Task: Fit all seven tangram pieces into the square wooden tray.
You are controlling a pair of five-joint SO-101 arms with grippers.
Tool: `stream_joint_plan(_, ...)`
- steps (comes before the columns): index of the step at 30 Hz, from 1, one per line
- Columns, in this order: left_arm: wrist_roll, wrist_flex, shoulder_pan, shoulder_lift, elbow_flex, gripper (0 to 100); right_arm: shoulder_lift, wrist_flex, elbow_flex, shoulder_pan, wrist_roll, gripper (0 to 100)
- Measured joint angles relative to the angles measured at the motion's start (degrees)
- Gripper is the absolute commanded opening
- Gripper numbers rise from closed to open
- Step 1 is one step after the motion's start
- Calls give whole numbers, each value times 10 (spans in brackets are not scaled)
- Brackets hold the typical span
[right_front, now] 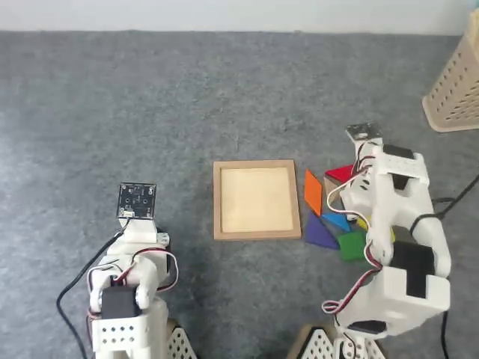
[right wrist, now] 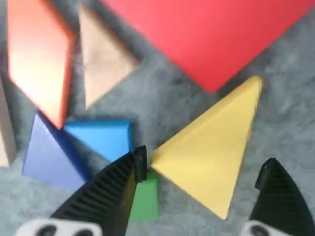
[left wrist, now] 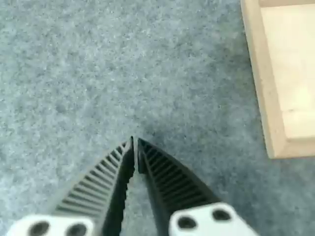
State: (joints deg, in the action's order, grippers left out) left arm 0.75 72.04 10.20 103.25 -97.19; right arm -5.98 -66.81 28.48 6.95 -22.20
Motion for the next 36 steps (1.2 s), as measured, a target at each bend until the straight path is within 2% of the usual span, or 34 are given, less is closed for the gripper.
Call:
stream_joint_plan(11,0,0,0,0,0,12,-40,23,1,-13,-20,356)
stream_joint_plan(18,0,0,0,0,0,12,-59,23,-23,1,-20,211)
stream_joint_plan(28,0,0,0,0,0,12,-59,33,-44,7,-1,105)
stream_joint_plan(36,0,0,-1,0,0,12,-71,-10,-85,10,29,95)
